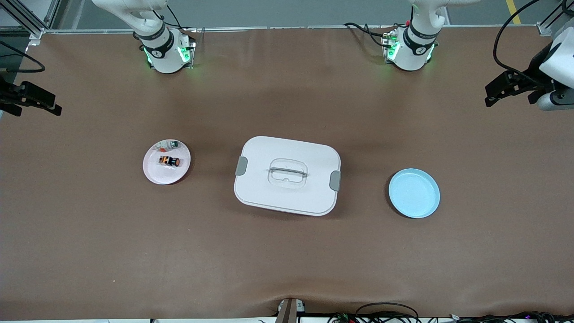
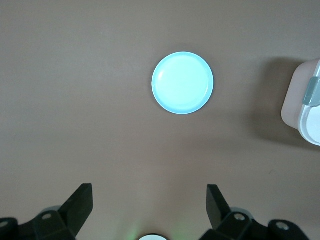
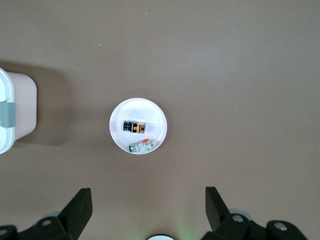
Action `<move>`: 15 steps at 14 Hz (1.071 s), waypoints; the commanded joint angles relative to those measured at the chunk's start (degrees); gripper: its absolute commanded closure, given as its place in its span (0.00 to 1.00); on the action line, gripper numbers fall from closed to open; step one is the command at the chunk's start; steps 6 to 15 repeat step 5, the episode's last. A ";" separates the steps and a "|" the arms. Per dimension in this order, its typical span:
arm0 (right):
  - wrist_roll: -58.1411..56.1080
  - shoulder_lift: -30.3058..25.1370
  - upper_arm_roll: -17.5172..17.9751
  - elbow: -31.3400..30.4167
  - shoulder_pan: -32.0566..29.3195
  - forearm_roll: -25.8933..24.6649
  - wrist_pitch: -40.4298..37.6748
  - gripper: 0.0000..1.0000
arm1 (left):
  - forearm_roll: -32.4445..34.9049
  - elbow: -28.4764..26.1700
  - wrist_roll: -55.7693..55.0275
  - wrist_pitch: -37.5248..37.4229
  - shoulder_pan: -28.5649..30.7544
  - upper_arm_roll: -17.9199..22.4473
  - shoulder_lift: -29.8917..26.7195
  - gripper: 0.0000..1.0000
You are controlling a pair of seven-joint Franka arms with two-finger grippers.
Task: Transfer orange switch to right arm and place
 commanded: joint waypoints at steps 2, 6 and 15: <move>0.73 -1.34 -0.19 -1.24 -0.06 0.77 0.42 0.00 | -1.15 0.64 1.12 -0.47 -0.47 0.39 -0.82 0.00; 0.73 -1.34 -0.19 -1.33 -0.15 0.77 1.38 0.00 | -1.15 0.65 1.12 -0.65 -0.56 0.31 -0.91 0.00; 0.73 -1.34 -0.19 -1.33 -0.15 0.77 1.38 0.00 | -1.15 0.65 1.12 -0.65 -0.56 0.31 -0.91 0.00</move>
